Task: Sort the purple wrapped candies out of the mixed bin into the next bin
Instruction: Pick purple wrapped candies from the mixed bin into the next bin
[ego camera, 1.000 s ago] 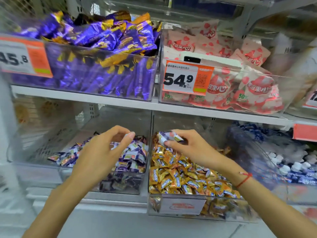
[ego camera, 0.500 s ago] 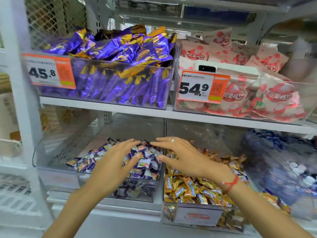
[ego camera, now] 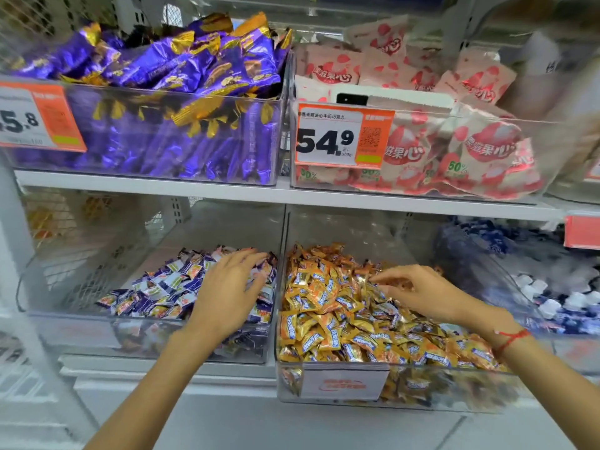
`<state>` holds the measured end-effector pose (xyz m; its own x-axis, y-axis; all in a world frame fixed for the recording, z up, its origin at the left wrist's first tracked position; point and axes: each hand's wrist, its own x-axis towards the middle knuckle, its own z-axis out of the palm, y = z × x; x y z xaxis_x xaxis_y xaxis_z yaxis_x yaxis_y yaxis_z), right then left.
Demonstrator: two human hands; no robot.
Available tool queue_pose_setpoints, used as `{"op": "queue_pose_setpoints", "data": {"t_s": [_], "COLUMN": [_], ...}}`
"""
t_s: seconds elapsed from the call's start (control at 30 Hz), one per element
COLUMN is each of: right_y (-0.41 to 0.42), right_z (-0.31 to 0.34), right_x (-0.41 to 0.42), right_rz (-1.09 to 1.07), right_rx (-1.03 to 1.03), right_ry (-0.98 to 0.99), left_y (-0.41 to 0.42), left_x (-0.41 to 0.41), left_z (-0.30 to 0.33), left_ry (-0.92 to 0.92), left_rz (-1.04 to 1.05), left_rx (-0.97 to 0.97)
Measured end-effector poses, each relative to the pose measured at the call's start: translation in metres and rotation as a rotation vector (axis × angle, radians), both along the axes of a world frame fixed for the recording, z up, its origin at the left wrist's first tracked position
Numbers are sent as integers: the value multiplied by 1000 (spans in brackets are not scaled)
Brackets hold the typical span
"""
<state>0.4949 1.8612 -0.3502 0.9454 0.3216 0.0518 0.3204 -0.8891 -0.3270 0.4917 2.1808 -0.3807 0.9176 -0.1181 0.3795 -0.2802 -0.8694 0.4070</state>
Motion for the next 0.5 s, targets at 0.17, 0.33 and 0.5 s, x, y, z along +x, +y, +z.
{"op": "queue_pose_setpoints", "data": {"t_s": [0.17,0.33,0.5], "right_y": [-32,-48,-34], "right_z": [-1,-2,-18], "right_x": [-2,-4,3], "right_rz": [-71,-141,-141], "right_rx": [10,13,-6], "right_ry": [13,20,85], "left_y": [-38,-107,-145], "left_x": [-37,-26,8], "left_z": [33,45,8], "left_ry": [-378,-138,311], "left_rz": [14,-297,-484], "left_rx": [-254,-109,486]}}
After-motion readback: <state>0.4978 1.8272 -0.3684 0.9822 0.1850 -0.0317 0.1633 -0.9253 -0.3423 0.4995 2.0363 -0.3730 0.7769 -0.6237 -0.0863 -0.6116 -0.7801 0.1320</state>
